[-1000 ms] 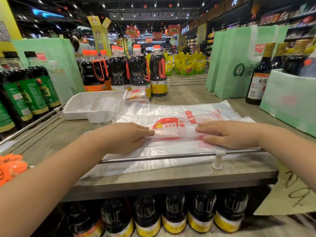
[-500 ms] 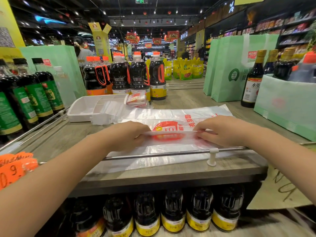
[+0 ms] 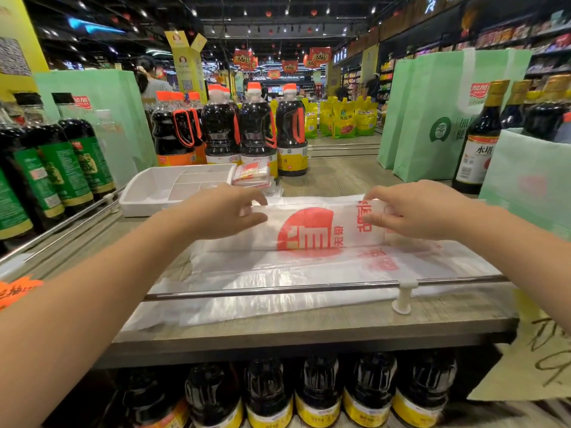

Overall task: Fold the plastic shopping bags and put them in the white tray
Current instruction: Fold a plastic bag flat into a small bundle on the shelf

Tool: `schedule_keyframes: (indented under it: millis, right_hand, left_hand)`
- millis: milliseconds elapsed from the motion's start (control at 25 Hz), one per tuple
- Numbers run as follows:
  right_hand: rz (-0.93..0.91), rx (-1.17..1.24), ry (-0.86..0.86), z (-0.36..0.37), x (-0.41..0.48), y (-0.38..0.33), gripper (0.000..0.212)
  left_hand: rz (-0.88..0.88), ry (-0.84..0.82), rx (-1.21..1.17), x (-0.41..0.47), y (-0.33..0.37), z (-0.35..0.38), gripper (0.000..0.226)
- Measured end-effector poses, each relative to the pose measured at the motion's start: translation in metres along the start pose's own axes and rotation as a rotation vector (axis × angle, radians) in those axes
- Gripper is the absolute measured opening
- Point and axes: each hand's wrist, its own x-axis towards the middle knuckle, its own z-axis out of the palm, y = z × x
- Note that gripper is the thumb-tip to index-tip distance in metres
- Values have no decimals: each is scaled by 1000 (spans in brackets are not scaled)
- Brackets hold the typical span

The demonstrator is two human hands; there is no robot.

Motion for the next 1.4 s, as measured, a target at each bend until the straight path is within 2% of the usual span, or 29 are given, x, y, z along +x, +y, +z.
schedule_keyframes:
  millis: [120, 200, 320, 520, 640, 800, 960, 1120, 1200, 1320, 1400]
  right_hand:
    - [17, -65, -32, 15, 9, 2, 74]
    - [27, -19, -102, 25, 15, 2, 74]
    - [-9, 68, -190, 33, 17, -1, 70]
    - [-146, 117, -205, 32, 11, -16, 67]
    - [-192, 214, -283, 35, 4, -15, 72]
    - [-166, 263, -300, 40, 0, -6, 79]
    - [-144, 288, -288, 33, -3, -8, 75]
    - [-128, 306, -295, 30, -9, -2, 75]
    - [-119, 310, -293, 29, -10, -1, 74]
    - [-135, 283, -249, 28, -9, -3, 75]
    - [-154, 250, -214, 25, -9, -3, 74]
  left_hand:
    - [43, -68, -16, 2, 3, 13, 45]
    - [41, -132, -23, 3, 6, 18, 50]
    - [55, -186, -36, 1, 10, 21, 45]
    - [132, -362, -80, -8, 24, 21, 66]
    - [32, -461, -89, -15, 21, 21, 71]
    - [-215, -498, -25, -26, 0, 18, 88]
    - [-250, -481, 98, -27, 3, 21, 103]
    - [-363, -428, 246, -28, 2, 23, 114]
    - [-245, -343, 209, -29, 6, 20, 105]
    - [105, -293, 84, -27, 23, 17, 81]
    - [168, -303, 35, -23, 32, 16, 66]
